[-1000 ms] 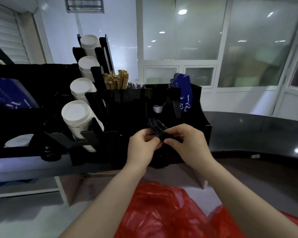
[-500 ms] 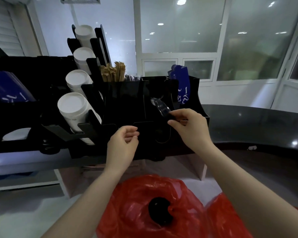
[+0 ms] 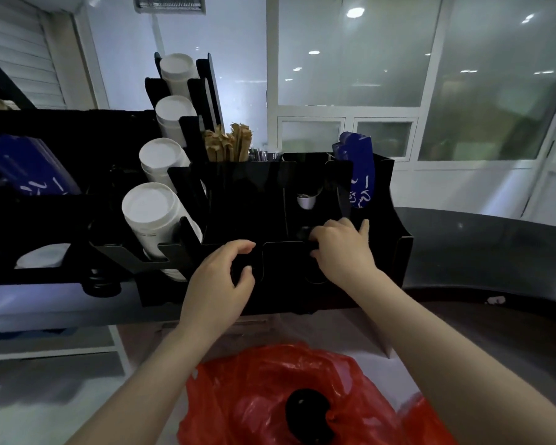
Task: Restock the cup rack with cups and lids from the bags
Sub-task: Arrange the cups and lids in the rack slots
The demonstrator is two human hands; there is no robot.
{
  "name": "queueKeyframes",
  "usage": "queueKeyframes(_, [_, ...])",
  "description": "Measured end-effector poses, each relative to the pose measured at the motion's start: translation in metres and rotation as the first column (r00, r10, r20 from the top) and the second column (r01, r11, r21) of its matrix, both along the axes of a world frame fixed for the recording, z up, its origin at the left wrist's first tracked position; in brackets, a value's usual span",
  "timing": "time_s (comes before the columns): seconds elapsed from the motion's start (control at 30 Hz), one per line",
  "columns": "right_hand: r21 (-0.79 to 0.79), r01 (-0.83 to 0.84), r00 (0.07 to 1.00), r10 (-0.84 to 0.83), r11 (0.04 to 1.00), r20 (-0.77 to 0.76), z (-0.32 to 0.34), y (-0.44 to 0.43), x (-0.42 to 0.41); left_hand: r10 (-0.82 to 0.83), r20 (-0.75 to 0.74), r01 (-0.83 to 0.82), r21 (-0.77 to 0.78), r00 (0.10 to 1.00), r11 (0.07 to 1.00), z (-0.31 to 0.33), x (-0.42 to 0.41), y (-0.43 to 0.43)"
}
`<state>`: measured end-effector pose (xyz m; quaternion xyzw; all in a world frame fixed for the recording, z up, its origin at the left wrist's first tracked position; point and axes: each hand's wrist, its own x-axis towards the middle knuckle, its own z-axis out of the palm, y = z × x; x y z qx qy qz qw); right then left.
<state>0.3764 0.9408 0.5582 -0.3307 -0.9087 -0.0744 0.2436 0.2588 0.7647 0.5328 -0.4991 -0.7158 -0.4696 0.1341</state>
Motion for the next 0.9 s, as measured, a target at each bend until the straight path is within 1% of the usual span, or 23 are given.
queueKeyframes(0.03, [0.026, 0.013, 0.999, -0.014, 1.000, 0.047, -0.004, 0.001, -0.001, -0.001, 0.002, 0.001, -0.002, 1.000, 1.000, -0.001, -0.001, 0.001])
queueKeyframes(0.1, [0.065, 0.009, 0.996, -0.015, 0.998, 0.093, -0.012, 0.005, -0.001, -0.004, 0.005, 0.004, -0.006, 1.000, 1.000, -0.003, -0.002, 0.004])
queueKeyframes(0.27, [0.127, -0.038, 0.991, 0.021, 0.991, 0.135, -0.018, 0.009, 0.004, -0.021, 0.010, 0.022, -0.025, 1.000, 0.999, -0.007, -0.001, 0.015])
queueKeyframes(0.47, [0.146, -0.065, 0.977, 0.033, 0.987, 0.212, -0.021, 0.007, 0.010, -0.049, -0.005, 0.048, -0.047, 0.999, 0.998, -0.014, 0.004, 0.026])
queueKeyframes(0.57, [0.162, -0.075, 0.975, 0.038, 0.984, 0.220, -0.019, 0.006, 0.016, -0.046, -0.072, 0.040, -0.077, 0.996, 0.996, -0.016, 0.006, 0.031])
queueKeyframes(0.7, [0.195, -0.067, 0.969, 0.017, 0.978, 0.246, -0.026, 0.005, 0.026, -0.003, -0.191, -0.008, -0.054, 0.982, 0.998, -0.015, 0.012, 0.039])
queueKeyframes(0.8, [0.232, -0.070, 0.956, -0.002, 0.970, 0.294, -0.027, 0.002, 0.026, -0.040, -0.287, 0.019, -0.077, 0.957, 0.997, -0.017, 0.020, 0.046])
queueKeyframes(0.9, [0.251, -0.071, 0.953, -0.009, 0.965, 0.304, -0.027, 0.002, 0.025, -0.080, -0.364, 0.034, -0.133, 0.928, 0.990, -0.018, 0.029, 0.054])
